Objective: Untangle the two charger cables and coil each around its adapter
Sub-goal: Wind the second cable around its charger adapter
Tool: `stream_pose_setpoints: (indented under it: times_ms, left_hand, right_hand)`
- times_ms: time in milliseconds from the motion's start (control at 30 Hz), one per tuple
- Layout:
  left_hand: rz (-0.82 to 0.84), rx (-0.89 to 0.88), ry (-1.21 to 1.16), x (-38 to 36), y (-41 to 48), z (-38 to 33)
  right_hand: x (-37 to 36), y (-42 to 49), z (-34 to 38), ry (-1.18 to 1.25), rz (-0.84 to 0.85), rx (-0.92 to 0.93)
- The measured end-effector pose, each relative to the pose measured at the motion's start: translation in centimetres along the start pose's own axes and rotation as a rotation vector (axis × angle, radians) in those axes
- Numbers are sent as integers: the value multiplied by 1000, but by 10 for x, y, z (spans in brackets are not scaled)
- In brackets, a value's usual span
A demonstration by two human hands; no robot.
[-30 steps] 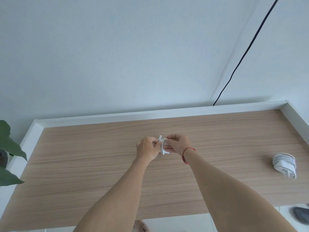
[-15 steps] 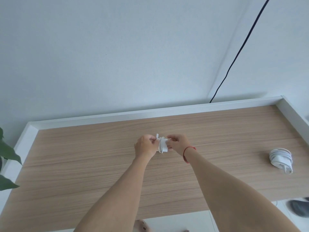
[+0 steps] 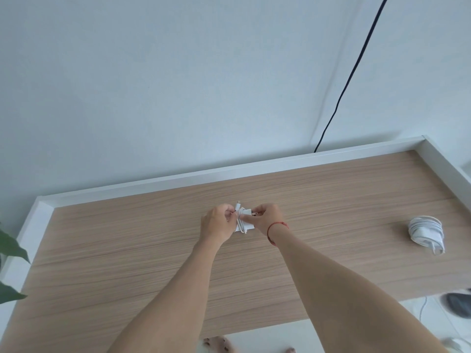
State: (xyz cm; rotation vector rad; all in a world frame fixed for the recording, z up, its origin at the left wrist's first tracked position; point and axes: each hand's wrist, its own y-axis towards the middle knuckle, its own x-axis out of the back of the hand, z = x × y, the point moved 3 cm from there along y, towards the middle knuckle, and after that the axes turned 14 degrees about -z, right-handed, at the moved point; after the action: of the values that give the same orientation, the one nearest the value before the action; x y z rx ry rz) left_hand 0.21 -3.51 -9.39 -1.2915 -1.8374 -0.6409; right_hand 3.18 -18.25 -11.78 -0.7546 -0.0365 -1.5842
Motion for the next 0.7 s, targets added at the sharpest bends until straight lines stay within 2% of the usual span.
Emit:
stream_pose_setpoints:
  times_ms: [200,333,567,700]
  left_hand:
    - [58,-42,7,0,6,0]
    - [180,-33,-28,-1,11,0]
    - [266,79,-88,-6,18,-12]
    - [237,177,-68,-9,21,-14]
  right_hand:
    - [0,-3,3,-24,3,11]
    - [0,-2,2,-27,-2,17]
    - [0,-1,-3,-11,-7,56]
    - [3,1,-3,-26,93,89]
